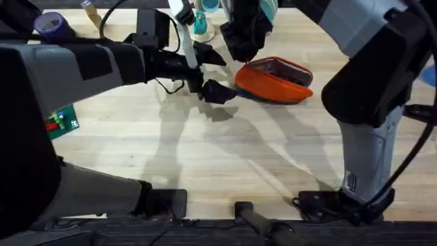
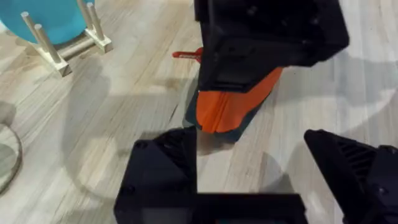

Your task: Unzip the bag, pick up the pens from the table one at a time and place them inside, then zip the bag closed.

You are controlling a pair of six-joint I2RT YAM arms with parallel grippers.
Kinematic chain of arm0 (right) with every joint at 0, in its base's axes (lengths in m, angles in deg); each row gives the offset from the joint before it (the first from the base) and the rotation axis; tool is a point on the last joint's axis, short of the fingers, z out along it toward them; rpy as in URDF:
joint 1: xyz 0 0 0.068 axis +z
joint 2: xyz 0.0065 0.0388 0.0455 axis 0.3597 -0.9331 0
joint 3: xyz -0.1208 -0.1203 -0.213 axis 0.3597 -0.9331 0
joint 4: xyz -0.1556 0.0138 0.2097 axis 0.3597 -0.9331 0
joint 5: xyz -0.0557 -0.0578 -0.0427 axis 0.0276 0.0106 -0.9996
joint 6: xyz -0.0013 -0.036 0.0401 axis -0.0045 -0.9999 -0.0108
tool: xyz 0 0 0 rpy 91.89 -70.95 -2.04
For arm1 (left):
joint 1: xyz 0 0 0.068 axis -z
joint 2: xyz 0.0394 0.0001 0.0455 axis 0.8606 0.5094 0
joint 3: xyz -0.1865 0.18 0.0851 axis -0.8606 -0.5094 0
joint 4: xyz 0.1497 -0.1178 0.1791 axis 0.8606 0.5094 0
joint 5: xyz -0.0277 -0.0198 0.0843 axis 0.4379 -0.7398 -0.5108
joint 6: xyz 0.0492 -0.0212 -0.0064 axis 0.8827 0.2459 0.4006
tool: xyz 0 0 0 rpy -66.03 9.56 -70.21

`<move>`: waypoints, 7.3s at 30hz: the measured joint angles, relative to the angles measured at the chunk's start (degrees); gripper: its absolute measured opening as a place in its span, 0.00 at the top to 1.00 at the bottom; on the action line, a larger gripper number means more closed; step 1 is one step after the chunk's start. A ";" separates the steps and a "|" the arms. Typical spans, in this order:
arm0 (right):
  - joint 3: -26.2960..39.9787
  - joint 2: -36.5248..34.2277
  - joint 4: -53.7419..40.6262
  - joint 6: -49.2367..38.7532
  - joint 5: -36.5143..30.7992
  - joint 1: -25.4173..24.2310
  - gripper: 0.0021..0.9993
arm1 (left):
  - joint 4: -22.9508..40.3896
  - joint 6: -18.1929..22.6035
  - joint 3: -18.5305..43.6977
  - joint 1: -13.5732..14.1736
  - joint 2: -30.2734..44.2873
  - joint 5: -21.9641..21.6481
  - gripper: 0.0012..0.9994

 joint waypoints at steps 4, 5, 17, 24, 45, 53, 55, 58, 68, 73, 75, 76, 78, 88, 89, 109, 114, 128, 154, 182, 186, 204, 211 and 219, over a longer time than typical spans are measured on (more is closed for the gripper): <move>0.02 0.06 0.02 0.02 0.00 0.00 0.97 | -2.38 -0.44 0.00 0.02 0.14 -0.19 0.01; 0.07 0.12 0.01 0.02 0.02 0.00 0.97 | -3.28 -0.48 0.00 0.02 0.31 -0.03 0.00; 0.20 0.42 -0.22 -0.02 -0.24 0.00 0.97 | -16.24 1.11 0.02 0.73 8.03 8.72 0.00; 0.20 0.42 -0.31 -0.04 -0.46 0.00 0.97 | -21.91 1.38 0.02 1.48 11.15 11.57 0.00; 0.20 0.42 -1.07 0.04 -1.09 -0.52 0.97 | -24.18 -1.00 0.13 4.30 12.61 6.34 0.52; 0.20 0.42 -1.18 0.44 -0.88 -0.52 0.97 | -24.55 -1.20 0.15 4.45 12.61 4.62 0.95; 0.20 0.42 -1.20 0.46 -0.86 -0.52 0.97 | -24.56 -1.20 0.15 4.46 12.61 4.52 0.96; 0.20 0.42 -1.22 0.46 -0.87 -0.52 0.97 | -24.55 -1.20 0.15 4.48 12.60 4.50 0.96; 0.20 0.42 -1.28 0.46 -0.87 -0.52 0.97 | -24.56 -1.20 0.15 4.53 12.61 4.48 0.96; 0.20 0.42 -1.36 0.46 -0.87 -0.55 0.97 | -24.55 -1.20 0.15 4.55 12.61 4.48 0.96; 0.20 0.42 -1.46 0.46 -0.85 -0.59 0.97 | -24.55 -1.20 0.15 4.55 12.61 4.48 0.96; 0.20 0.42 -1.51 0.44 -0.85 -0.68 0.97 | -24.55 -1.22 0.15 4.55 12.61 4.48 0.96; 0.20 0.42 -1.61 0.39 -0.81 -0.96 0.97 | -24.52 -1.22 0.17 4.57 12.60 4.48 0.96; 0.20 0.42 -2.58 0.00 0.76 -3.32 0.97 | -24.42 -1.25 0.32 5.09 12.61 3.63 0.96; 0.20 0.42 -2.62 0.00 0.83 -3.54 0.97 | -24.39 -1.22 0.35 5.14 12.61 3.58 0.96; 0.20 0.42 -4.42 -0.02 1.77 -6.39 0.97 | -24.35 -1.22 0.35 5.29 12.59 3.43 0.96; 0.20 0.42 -5.04 -0.02 1.77 -7.29 0.97 | -24.33 -1.22 0.35 5.29 12.61 3.41 0.96; 0.20 0.42 -6.52 -0.01 1.76 -8.20 0.97 | -24.19 -1.22 0.35 4.98 12.60 3.65 0.96; 0.52 5.77 -9.60 0.00 -3.99 -14.82 0.97 | -23.48 -1.23 0.35 2.11 13.20 6.67 0.96; 0.51 27.82 -9.62 -4.11 2.48 -20.50 0.00 | -23.48 -1.22 0.35 2.08 13.20 6.69 0.96; -3.76 33.22 -9.33 -5.45 5.56 -23.59 0.00 | -23.45 -1.22 0.35 2.08 13.20 6.71 0.96; -48.07 56.40 14.04 -14.38 37.13 -40.75 0.00 | -23.06 -1.22 0.35 2.01 13.19 6.88 0.96; -58.57 55.67 25.87 -13.63 47.49 -42.25 0.00 | -23.06 -1.22 0.35 1.97 13.20 6.91 0.96; -61.44 51.39 29.25 -11.50 50.32 -41.08 0.00 | -23.06 -1.24 0.35 1.97 13.18 6.91 0.96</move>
